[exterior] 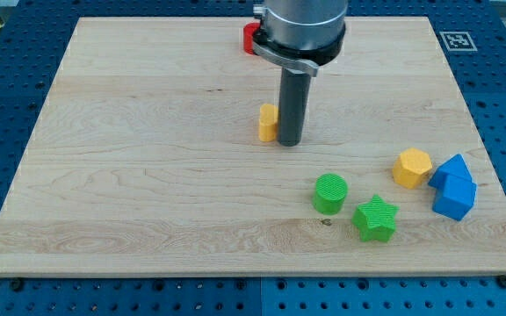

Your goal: Move your arm to the bottom center

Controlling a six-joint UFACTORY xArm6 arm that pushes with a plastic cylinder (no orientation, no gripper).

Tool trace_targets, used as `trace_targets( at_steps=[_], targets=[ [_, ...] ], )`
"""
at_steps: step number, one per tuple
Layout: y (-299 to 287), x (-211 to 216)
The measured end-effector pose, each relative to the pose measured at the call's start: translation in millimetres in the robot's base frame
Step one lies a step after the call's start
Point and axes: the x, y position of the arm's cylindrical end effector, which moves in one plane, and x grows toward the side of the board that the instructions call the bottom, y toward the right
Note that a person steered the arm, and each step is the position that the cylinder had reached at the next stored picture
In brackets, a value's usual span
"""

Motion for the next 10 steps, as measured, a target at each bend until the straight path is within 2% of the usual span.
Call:
trace_targets(
  at_steps=[3,6,7,10],
  targets=[
    [0,47],
    [-16,47],
    [-22,60],
    [-22,141]
  ],
)
